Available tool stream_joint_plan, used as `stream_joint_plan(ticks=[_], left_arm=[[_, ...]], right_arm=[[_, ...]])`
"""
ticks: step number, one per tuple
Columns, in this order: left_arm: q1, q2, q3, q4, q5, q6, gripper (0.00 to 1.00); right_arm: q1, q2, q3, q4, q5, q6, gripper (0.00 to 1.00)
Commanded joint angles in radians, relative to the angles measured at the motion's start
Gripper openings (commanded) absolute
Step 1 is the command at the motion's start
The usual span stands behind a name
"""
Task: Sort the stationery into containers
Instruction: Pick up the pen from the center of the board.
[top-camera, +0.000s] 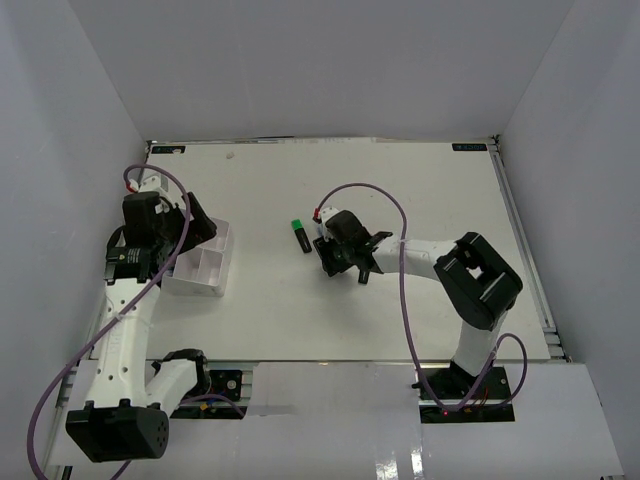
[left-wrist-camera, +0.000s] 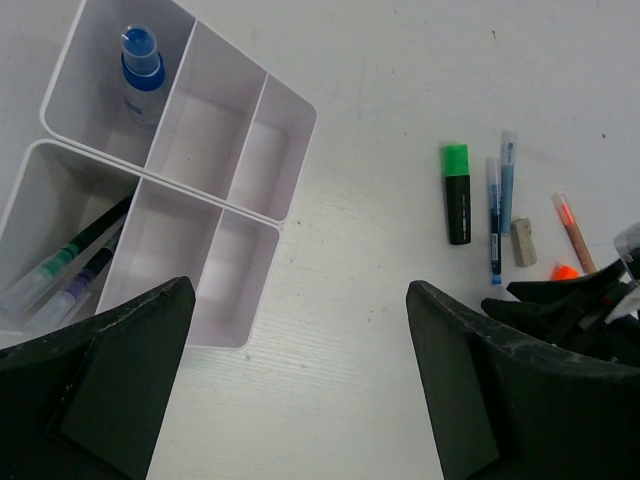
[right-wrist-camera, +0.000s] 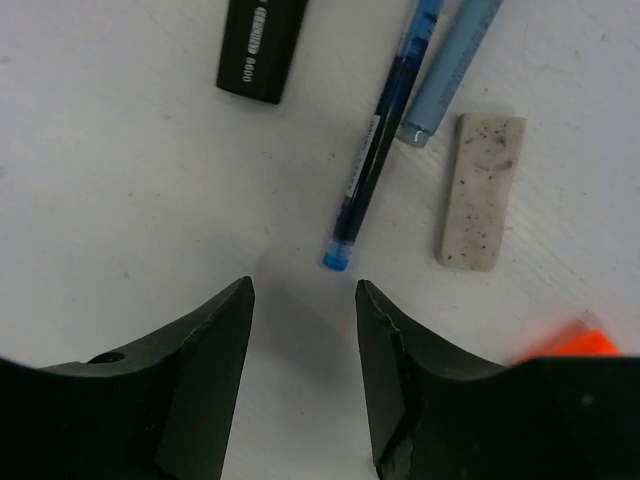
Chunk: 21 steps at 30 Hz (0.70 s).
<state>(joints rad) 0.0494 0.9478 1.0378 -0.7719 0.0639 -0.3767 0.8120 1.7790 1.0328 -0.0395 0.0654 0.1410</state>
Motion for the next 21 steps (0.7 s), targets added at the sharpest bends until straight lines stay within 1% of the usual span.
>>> stream_joint_plan(ticks=[1,5,6,12,13,16,17,18,21], left_arm=[[0.004,-0.029,-0.002,0.006,0.068,0.010,0.98],[0.004,-0.041,0.010,0.006,0.089,0.019,0.98],[0.004,-0.046,0.013,0.005,0.096,0.022,0.98],[0.004,-0.047,0.036,0.002,0.161,0.018,0.98],[0.004,-0.044,0.038,0.002,0.171,0.015,0.98],[0.004,-0.037,0.045,0.003,0.218,-0.002,0.98],[0.004,-0.035,0.048,0.005,0.234,-0.008,0.98],[0.004,-0.032,0.056,0.006,0.269,-0.016,0.98],[0.004,-0.018,0.062,0.026,0.315,-0.048,0.98]], right_arm=[[0.001,0.054,0.064,0.006,0.094,0.046,0.51],[0.001,0.112,0.082,0.023,0.125,0.055,0.48],[0.001,0.132,0.085,0.024,0.131,0.055,0.46],[0.001,0.158,0.098,0.024,0.159,0.071,0.29],[0.001,0.155,0.090,0.024,0.165,0.074,0.24],[0.001,0.119,0.076,0.027,0.175,0.080,0.13],[0.001,0.090,0.058,0.027,0.177,0.080,0.12],[0.001,0.068,0.049,0.061,0.180,0.080,0.08],[0.001,-0.015,0.007,0.085,0.177,0.065,0.08]])
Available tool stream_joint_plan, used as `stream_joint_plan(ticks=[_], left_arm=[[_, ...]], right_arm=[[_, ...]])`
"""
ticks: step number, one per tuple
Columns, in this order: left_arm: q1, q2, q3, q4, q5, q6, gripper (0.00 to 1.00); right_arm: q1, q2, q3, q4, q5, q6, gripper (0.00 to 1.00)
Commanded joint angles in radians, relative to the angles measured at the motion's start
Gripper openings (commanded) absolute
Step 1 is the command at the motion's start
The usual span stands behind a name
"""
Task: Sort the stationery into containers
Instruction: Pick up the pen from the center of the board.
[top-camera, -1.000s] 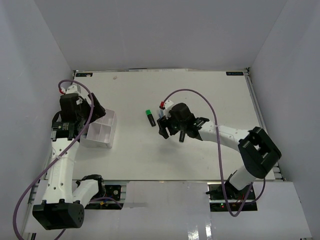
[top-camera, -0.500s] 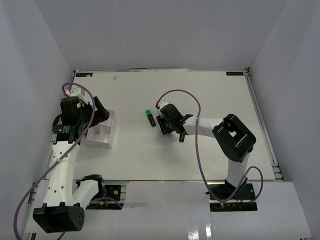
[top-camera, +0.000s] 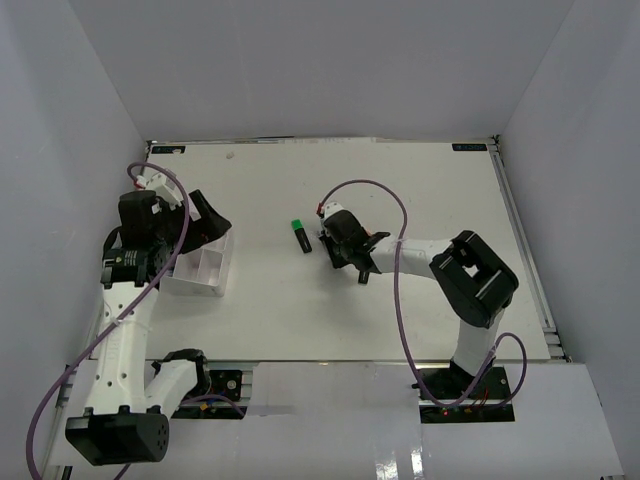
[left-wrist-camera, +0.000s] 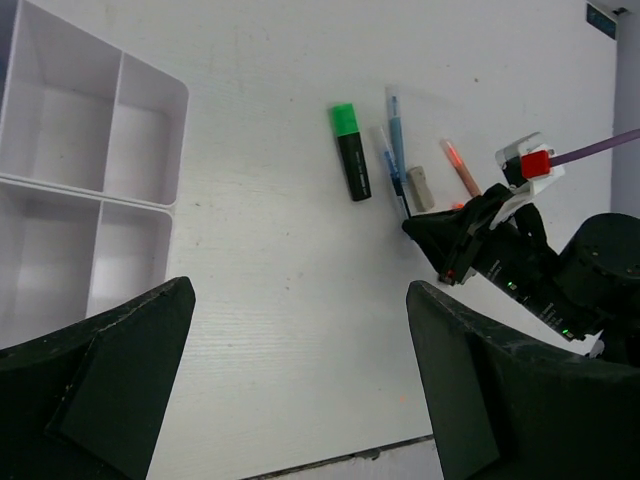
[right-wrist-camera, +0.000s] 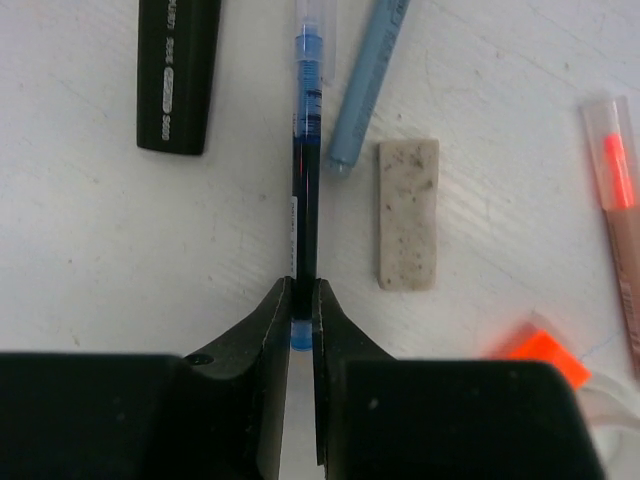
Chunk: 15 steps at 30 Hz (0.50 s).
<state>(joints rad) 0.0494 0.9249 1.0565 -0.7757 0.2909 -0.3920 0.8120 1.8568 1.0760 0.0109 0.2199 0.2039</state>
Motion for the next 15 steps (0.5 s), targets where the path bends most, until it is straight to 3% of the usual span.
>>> stream_joint_plan(ticks=[1,7,15], left_arm=[[0.004,0.011,0.043,0.038,0.121,-0.044,0.98],[-0.032,0.051,0.059,0.108,0.232,-0.149,0.98],[-0.351,0.143,0.114,0.222,0.071,-0.277,0.98]], right_arm=[[0.001,-0.116,-0.047,0.047,0.013,-0.004,0.08],[0.001,-0.349,-0.185,0.170,-0.137,-0.099,0.08],[0.003,-0.607,-0.320,0.345,-0.430,-0.198,0.08]])
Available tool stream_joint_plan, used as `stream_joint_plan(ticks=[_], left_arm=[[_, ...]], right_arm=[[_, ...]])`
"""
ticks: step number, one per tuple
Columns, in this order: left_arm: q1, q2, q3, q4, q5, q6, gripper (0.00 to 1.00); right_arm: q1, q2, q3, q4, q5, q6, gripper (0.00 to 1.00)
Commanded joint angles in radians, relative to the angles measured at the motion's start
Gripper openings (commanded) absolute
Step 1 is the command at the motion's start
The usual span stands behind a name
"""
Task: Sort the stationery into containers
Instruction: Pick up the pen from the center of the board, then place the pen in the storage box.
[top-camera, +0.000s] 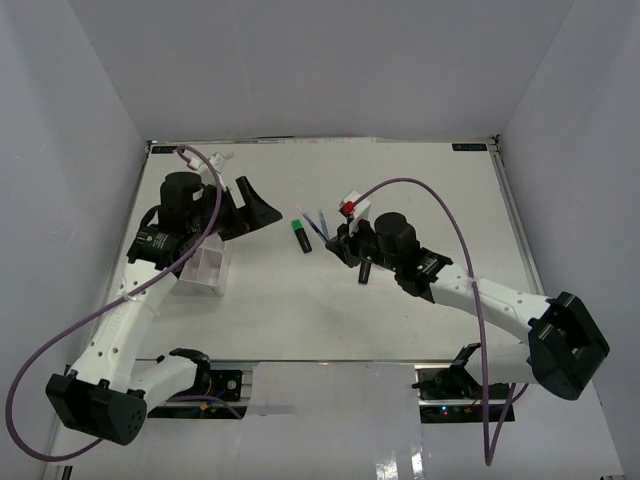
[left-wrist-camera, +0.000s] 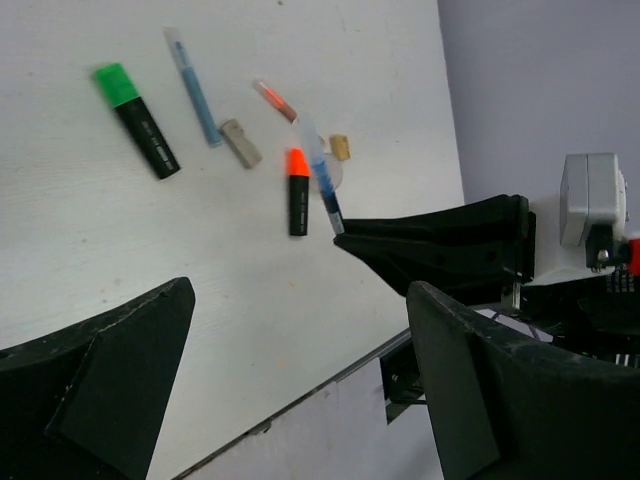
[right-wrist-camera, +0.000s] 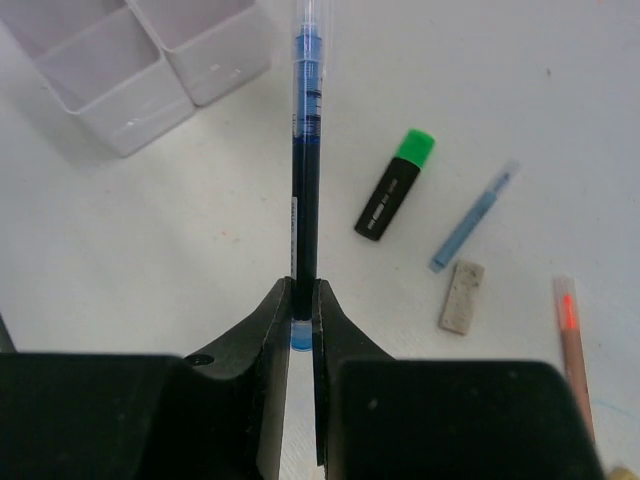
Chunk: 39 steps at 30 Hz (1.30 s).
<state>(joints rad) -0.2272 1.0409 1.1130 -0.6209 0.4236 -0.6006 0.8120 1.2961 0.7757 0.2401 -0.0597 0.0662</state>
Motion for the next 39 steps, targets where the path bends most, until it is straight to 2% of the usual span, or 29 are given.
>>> stream_joint_plan(ticks=[1,8,13,16,17,19,20,25,27,29,30,32,35,39], left_arm=[[-0.093,0.036,0.067,0.084,-0.075,-0.074,0.98],[-0.233,0.140,0.137,0.110,-0.183,-0.103,0.96],[-0.290,0.182,0.151,0.112,-0.246,-0.114,0.83],[-0.311,0.197,0.162,0.115,-0.255,-0.113,0.70],[-0.319,0.199,0.163,0.113,-0.256,-0.111,0.60],[-0.325,0.202,0.163,0.115,-0.261,-0.108,0.50],[-0.328,0.200,0.163,0.115,-0.261,-0.107,0.40],[-0.331,0.188,0.154,0.115,-0.267,-0.100,0.13],[-0.331,0.177,0.146,0.113,-0.290,-0.091,0.08],[-0.331,0.156,0.130,0.107,-0.321,-0.085,0.04],[-0.331,0.145,0.123,0.096,-0.374,-0.085,0.04],[-0.331,0.107,0.099,0.082,-0.458,-0.082,0.01],[-0.330,0.050,0.081,0.043,-0.630,-0.082,0.00],[-0.317,-0.021,0.053,-0.017,-0.860,-0.050,0.00]], right_arm=[[0.001,-0.056,-0.023,0.117,-0.169,-0.062,0.08],[0.003,-0.110,-0.050,0.163,-0.252,-0.062,0.08],[0.003,-0.124,-0.055,0.180,-0.270,-0.054,0.08],[0.003,-0.135,-0.064,0.197,-0.272,-0.051,0.08],[0.001,-0.136,-0.069,0.202,-0.270,-0.051,0.08],[0.001,-0.139,-0.075,0.206,-0.266,-0.051,0.08],[0.003,-0.139,-0.076,0.209,-0.264,-0.049,0.08],[0.003,-0.139,-0.090,0.228,-0.262,-0.032,0.12],[0.001,-0.141,-0.093,0.220,-0.252,-0.029,0.25],[0.001,-0.152,-0.104,0.215,-0.235,-0.025,0.41],[0.001,-0.156,-0.110,0.211,-0.218,-0.020,0.61],[0.000,-0.176,-0.128,0.197,-0.197,-0.017,0.81],[-0.002,-0.199,-0.148,0.153,-0.175,-0.016,0.94],[-0.005,-0.242,-0.182,0.113,-0.161,-0.020,0.98]])
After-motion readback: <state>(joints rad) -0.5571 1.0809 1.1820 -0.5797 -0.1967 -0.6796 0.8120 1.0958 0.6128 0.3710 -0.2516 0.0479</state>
